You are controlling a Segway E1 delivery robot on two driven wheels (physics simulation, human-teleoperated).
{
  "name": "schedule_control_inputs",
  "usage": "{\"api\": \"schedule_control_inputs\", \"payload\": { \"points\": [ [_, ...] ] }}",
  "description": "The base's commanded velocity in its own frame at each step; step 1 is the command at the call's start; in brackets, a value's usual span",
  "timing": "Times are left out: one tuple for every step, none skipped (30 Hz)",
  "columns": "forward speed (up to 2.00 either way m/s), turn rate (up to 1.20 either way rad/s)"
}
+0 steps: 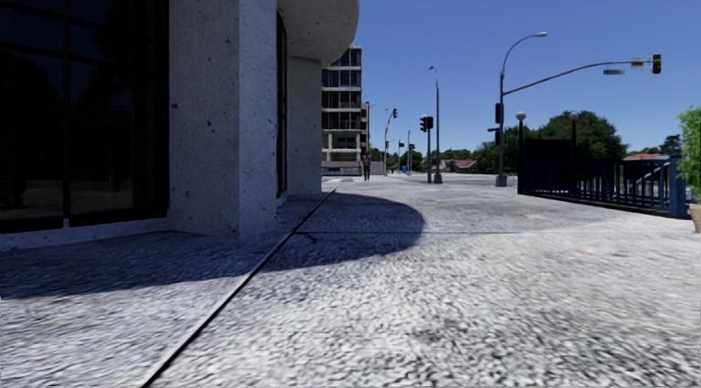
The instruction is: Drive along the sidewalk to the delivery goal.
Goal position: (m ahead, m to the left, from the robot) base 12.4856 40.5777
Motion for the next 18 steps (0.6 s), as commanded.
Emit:
{"api": "schedule_control_inputs", "payload": {
  "points": [
    [2.00,0.00],
    [2.00,0.00],
    [2.00,0.00],
    [2.00,0.00],
    [2.00,0.00],
    [2.00,0.00],
    [2.00,0.00],
    [2.00,0.00],
    [2.00,0.00],
    [2.00,0.00],
    [2.00,0.00],
    [2.00,0.00],
    [2.00,0.00],
    [2.00,0.00],
    [2.00,0.00],
    [2.00,0.00],
    [2.00,0.00],
    [2.00,0.00]
  ]
}}
